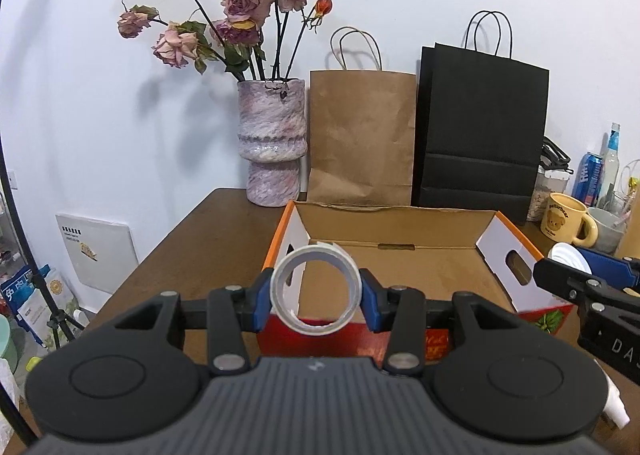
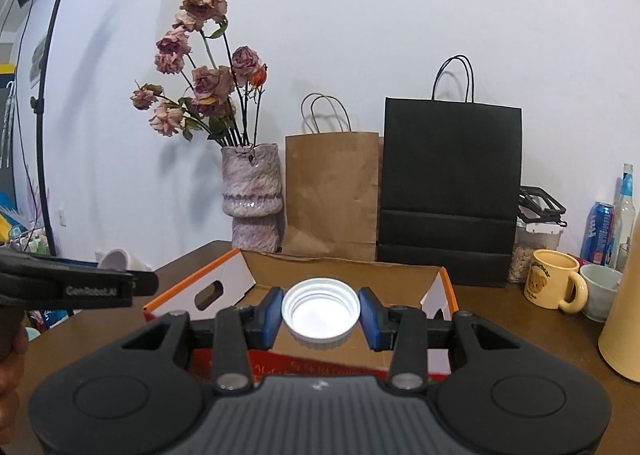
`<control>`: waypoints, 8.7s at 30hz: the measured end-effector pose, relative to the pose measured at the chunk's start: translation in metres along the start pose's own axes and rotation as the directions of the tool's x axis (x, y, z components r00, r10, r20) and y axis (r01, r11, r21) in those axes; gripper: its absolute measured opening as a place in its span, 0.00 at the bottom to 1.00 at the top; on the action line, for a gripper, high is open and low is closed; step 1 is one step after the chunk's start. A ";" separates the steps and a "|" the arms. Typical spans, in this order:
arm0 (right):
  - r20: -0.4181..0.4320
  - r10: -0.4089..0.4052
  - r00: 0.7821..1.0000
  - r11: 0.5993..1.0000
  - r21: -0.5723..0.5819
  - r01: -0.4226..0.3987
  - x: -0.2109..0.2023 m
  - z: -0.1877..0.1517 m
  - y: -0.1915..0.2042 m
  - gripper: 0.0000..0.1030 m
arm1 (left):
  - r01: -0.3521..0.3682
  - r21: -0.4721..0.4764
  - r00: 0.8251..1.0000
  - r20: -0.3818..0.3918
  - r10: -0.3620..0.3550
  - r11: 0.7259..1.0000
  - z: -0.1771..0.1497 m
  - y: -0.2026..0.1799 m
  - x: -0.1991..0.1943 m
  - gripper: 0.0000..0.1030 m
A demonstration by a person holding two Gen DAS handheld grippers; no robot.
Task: Organize rigid objects
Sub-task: 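Carry the tape roll and white cap with both tools into the cardboard box, then open both tools to release the tape roll and cap inside the box, then withdraw both tools from the box and move the right tool to the white tube, then close the right tool on the white tube while the left tool nears the spray bottle, then close the left tool on the green spray bottle while the right tool holds the tube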
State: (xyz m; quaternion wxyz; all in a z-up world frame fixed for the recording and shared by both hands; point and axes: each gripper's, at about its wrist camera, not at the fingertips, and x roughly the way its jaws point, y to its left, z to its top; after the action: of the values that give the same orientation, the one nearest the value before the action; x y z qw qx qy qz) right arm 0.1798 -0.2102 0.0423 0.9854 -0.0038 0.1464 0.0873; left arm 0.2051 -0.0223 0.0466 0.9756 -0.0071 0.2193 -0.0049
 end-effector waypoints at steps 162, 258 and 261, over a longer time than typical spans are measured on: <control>-0.258 -0.050 0.965 0.996 -0.086 0.029 -0.048 -0.091 -0.092 1.00 | -0.055 -0.016 0.987 -0.150 0.053 0.998 -0.075 -0.038 -0.020 1.00; -0.157 0.009 0.988 1.000 -0.018 -0.012 -0.056 -0.105 -0.049 0.26 | 0.100 0.023 0.989 -0.113 -0.096 0.995 -0.111 -0.054 -0.052 0.58; -0.155 0.014 0.988 1.000 -0.009 -0.015 -0.057 -0.105 -0.051 0.26 | 0.127 0.038 0.984 -0.132 -0.121 0.991 -0.113 -0.063 -0.052 0.51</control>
State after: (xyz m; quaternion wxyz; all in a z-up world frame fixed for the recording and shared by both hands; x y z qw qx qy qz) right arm 0.1048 -0.2733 -0.0426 0.9703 -0.0146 0.2223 0.0946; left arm 0.1096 -0.0864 -0.0324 0.9570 0.0020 0.2811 -0.0712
